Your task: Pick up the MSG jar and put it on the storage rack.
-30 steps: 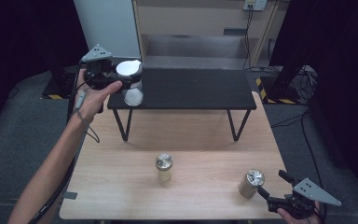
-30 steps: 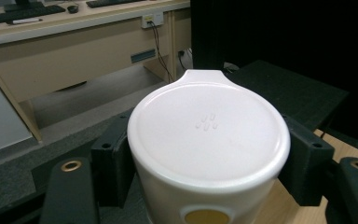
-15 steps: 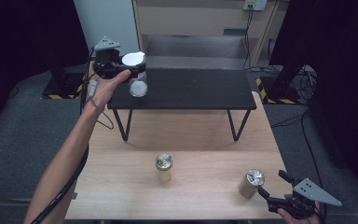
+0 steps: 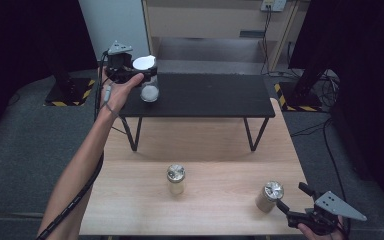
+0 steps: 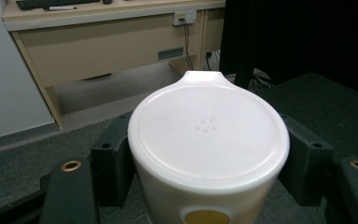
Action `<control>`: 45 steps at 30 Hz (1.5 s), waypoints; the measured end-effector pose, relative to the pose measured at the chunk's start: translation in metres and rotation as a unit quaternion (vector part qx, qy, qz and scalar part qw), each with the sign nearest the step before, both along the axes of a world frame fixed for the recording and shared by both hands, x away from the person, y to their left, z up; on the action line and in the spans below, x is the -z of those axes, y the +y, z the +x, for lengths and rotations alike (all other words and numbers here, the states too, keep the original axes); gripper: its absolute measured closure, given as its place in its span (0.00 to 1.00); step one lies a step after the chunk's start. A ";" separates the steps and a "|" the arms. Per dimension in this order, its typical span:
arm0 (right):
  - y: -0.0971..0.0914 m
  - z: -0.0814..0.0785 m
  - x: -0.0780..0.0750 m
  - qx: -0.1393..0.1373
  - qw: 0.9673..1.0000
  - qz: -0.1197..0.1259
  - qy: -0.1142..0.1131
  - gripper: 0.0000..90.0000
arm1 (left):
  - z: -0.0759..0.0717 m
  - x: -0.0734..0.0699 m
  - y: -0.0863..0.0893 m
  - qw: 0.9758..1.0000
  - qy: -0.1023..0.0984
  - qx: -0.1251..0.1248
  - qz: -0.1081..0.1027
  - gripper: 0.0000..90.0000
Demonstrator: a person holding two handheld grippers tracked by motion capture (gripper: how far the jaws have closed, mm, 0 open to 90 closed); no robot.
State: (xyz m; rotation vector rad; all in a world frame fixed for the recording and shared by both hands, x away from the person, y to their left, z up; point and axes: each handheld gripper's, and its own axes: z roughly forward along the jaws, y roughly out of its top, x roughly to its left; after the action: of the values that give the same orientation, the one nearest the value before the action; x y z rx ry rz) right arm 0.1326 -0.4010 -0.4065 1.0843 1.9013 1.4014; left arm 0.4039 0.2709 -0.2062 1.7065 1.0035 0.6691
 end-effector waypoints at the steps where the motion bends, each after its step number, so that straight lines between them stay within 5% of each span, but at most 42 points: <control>1: 0.000 0.000 0.000 0.000 1.000 0.000 0.000 0.05 | 0.001 0.002 -0.001 1.000 0.002 0.000 -0.001 0.33; 27: 0.000 0.000 0.000 -0.001 1.000 0.000 0.000 0.05 | -0.003 0.015 -0.005 1.000 -0.012 -0.003 0.002 0.33; 37: 0.000 0.000 0.000 0.000 1.000 0.000 0.000 0.05 | -0.005 0.012 -0.008 1.000 -0.014 -0.005 0.019 0.32; 45: 0.000 -0.001 0.000 0.000 1.000 0.000 -0.002 0.05 | -0.010 0.008 -0.003 1.000 -0.027 -0.009 -0.003 0.07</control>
State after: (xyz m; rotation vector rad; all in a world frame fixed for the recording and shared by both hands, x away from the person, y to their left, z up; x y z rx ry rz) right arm 0.1319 -0.4008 -0.4062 1.0816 1.8990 1.4029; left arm 0.3943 0.2679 -0.2141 1.6674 0.9836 0.7207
